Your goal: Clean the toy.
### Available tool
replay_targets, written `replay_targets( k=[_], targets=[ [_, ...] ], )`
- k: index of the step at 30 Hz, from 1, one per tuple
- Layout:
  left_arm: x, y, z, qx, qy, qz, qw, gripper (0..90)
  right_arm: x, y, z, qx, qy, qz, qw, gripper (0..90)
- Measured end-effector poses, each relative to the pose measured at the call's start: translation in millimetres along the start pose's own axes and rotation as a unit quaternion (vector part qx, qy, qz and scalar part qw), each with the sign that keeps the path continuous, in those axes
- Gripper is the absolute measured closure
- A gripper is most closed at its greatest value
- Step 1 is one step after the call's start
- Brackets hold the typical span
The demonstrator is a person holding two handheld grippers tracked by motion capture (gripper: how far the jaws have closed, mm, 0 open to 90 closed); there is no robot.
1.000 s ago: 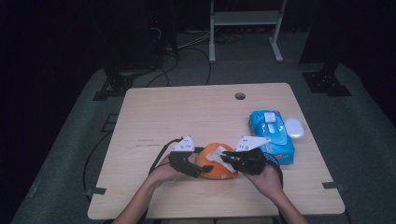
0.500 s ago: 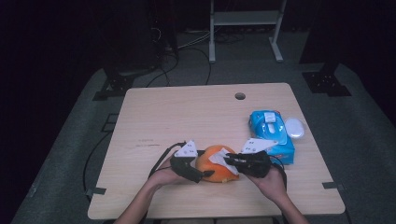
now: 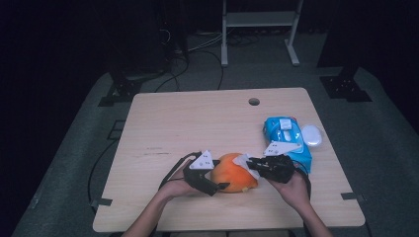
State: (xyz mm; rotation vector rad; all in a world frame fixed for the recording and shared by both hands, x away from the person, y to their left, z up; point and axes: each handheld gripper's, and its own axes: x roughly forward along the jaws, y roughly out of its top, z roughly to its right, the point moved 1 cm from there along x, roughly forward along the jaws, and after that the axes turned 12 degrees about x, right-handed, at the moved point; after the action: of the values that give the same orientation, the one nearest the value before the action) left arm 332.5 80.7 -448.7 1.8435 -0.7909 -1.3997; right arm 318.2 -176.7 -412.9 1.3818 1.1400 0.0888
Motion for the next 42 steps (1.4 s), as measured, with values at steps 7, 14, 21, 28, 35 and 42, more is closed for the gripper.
replay_targets(
  k=[7,14,21,28,35,42],
  targets=[
    [-5.7,-0.2,-9.2,-0.033,0.001,0.013,0.9994,11.0,4.2,-1.6,3.4,0.011,0.011,-0.01,0.9998,78.9],
    [-1.3,1.0,-7.0,-0.024,0.0,-0.008,0.9997,18.0,-0.9,-0.3,-0.7,0.007,0.008,-0.009,0.9999,78.8],
    [3.4,12.3,2.8,0.029,0.011,-0.019,0.9994,21.0,9.7,8.2,-51.2,-0.068,0.037,0.007,0.997,78.7],
    [4.0,5.0,-6.1,-0.035,0.015,0.003,0.9993,8.3,5.7,8.8,-35.2,-0.046,0.021,0.008,0.9987,78.9],
    [2.0,12.7,-3.2,-0.028,0.01,0.002,0.9995,22.4,5.2,9.6,-44.8,-0.056,0.023,0.008,0.9981,78.8],
    [4.6,18.8,4.6,0.004,0.018,-0.006,0.9998,22.6,18.0,12.0,-66.9,-0.085,0.026,-0.008,0.996,79.0]
  ],
)
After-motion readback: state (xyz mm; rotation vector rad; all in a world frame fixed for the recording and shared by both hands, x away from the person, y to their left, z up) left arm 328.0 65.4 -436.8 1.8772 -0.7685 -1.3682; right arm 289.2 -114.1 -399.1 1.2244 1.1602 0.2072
